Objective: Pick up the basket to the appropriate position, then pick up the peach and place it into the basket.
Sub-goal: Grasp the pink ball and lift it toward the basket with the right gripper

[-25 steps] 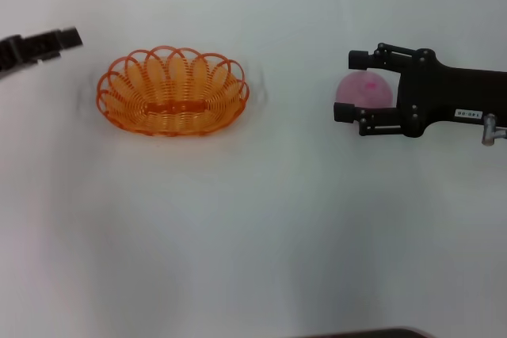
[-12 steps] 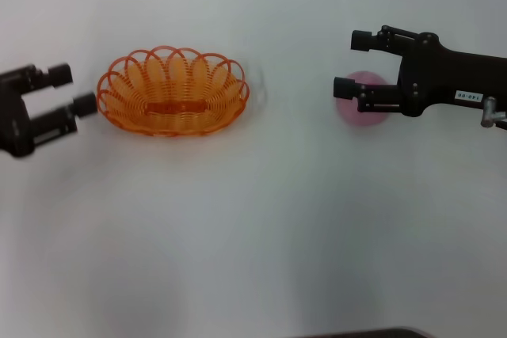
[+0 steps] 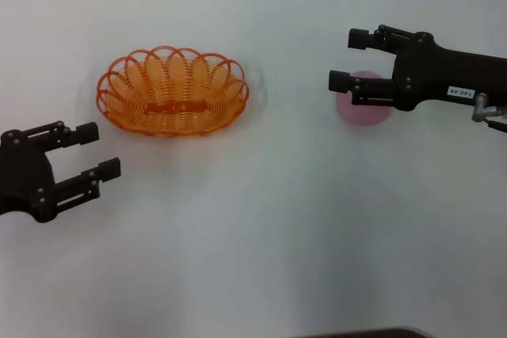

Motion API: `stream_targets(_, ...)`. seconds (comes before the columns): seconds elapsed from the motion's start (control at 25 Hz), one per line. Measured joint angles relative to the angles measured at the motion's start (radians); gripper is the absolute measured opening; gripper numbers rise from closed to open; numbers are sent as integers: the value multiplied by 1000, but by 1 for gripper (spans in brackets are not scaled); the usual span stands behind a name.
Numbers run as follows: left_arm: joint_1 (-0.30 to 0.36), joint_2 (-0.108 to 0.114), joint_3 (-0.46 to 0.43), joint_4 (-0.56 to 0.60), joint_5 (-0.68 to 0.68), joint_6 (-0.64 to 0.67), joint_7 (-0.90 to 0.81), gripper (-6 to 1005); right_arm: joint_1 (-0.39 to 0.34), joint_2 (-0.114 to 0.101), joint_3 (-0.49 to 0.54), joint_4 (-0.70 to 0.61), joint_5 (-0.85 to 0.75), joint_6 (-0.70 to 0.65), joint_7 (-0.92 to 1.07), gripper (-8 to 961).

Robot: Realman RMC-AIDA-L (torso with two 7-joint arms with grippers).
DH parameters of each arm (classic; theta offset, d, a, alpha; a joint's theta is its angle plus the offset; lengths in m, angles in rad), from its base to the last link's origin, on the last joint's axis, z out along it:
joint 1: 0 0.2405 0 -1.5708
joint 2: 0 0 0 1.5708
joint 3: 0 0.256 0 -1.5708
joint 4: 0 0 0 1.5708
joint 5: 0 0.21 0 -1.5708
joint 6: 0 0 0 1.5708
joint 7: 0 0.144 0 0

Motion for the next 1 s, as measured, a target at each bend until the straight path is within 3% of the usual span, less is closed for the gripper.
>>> stream_targets(0.52, 14, -2, -23, -20, 1, -2, -12, 713, 30, 0, -6, 9, 1, 1, 27, 915)
stream_targets(0.6, 14, -2, -22, -21, 1, -2, -12, 908, 38, -2, -7, 3, 1, 1, 42, 915)
stream_targets(0.64, 14, -2, -21, -22, 1, -2, -12, 908, 43, -4, -10, -5, 1, 1, 57, 915)
stream_targets(0.84, 14, -2, -19, -40, 9, -5, -11, 908, 74, -7, -44, -103, -5, -8, 176, 914)
stream_targets(1.0, 8, -2, -18, -59, 23, -18, -15, 908, 102, -15, -129, -242, -7, -11, 355, 914)
